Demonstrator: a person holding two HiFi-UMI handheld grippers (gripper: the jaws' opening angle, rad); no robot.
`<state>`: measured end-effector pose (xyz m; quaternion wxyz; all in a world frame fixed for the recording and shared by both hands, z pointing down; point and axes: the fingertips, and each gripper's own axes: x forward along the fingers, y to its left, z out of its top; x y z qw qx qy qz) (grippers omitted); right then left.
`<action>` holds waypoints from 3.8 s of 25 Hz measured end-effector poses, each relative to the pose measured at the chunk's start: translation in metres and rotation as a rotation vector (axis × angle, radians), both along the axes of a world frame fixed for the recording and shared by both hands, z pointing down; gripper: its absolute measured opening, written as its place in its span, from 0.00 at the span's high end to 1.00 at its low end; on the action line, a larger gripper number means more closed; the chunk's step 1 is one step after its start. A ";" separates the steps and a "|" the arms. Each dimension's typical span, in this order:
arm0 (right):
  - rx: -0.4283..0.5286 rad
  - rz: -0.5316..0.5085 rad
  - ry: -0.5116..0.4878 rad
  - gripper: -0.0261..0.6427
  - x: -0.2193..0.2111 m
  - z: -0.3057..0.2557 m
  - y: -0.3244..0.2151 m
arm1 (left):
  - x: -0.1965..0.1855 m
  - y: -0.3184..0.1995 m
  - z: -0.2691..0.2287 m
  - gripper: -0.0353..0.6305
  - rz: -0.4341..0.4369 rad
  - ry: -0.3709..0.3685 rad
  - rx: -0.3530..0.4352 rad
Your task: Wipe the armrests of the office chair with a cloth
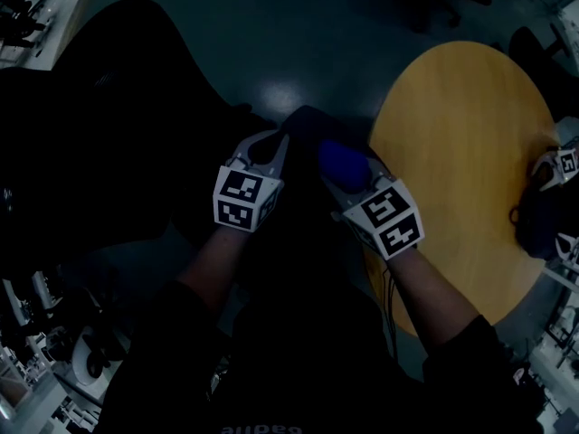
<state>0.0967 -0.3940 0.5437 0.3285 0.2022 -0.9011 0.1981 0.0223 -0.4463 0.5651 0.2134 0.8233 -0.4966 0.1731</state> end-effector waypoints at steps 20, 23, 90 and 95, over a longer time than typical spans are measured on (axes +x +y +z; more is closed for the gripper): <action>0.024 -0.097 0.005 0.80 -0.072 0.005 -0.037 | -0.017 0.016 -0.001 0.93 -0.041 0.023 -0.013; 0.034 -0.084 -0.012 0.80 -0.073 0.001 -0.035 | -0.030 0.031 -0.008 0.93 -0.064 0.019 -0.007; 0.168 0.233 -0.261 0.80 0.048 -0.134 0.461 | 0.016 0.530 -0.236 0.93 0.129 0.076 0.345; 0.186 0.265 -0.243 0.80 0.015 -0.139 0.486 | -0.017 0.556 -0.233 0.93 0.154 0.099 0.338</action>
